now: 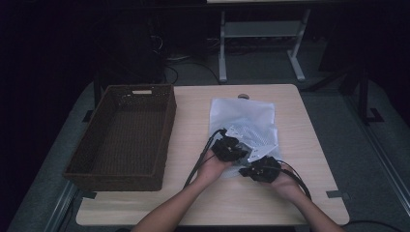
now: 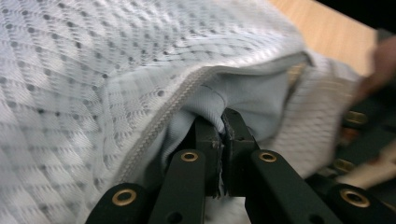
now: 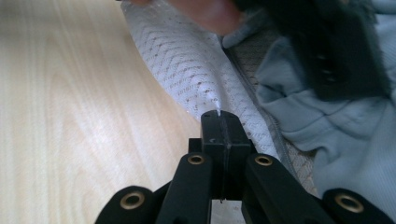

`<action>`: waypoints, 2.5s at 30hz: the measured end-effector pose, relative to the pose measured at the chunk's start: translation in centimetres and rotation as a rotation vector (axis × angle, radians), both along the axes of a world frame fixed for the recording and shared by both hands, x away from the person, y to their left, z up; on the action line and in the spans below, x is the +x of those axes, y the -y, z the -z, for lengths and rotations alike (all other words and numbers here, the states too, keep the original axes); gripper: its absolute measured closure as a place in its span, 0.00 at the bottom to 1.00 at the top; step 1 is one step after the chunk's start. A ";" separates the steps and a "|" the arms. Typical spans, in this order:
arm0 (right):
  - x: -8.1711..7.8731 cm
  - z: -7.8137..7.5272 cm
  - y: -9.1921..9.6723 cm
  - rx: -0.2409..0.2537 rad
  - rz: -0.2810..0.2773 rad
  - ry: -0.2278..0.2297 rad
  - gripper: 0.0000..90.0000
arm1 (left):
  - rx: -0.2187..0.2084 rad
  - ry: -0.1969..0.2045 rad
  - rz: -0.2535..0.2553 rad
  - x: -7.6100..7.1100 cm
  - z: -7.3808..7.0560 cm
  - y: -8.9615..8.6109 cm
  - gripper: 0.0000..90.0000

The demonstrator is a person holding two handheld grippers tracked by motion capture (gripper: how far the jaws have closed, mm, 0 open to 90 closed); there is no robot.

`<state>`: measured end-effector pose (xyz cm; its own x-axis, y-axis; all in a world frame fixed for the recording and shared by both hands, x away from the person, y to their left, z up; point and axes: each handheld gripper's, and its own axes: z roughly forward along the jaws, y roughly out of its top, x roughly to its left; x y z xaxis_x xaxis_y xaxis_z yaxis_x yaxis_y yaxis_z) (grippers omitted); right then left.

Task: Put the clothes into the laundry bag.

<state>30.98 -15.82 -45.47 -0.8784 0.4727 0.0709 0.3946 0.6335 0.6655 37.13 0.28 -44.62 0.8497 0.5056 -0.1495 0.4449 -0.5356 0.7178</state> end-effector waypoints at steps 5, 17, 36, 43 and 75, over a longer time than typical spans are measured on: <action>-0.2 -0.4 0.4 0.014 -0.010 -0.004 1.00 | 0.040 0.028 -0.050 1.0 0.4 0.6 0.97; -0.5 -0.4 0.3 0.002 -0.065 -0.030 1.00 | 0.086 0.075 -0.182 4.7 0.7 0.6 0.97; -0.7 -0.8 0.7 0.037 -0.053 -0.025 1.00 | -0.050 0.049 -0.104 1.9 -4.6 -4.8 0.76; -0.5 -0.7 0.6 0.034 -0.049 -0.021 1.00 | -0.044 0.098 -0.142 3.8 -5.4 -5.2 0.67; -0.2 -0.7 0.3 0.027 -0.028 -0.005 1.00 | -0.027 0.021 0.122 -2.2 -4.1 -4.3 0.98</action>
<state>30.74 -16.15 -44.81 -0.8908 0.4459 0.0873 0.3801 0.6261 0.6808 34.90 4.58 -40.53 0.9078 0.3944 -0.1428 0.3621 -0.5649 0.7415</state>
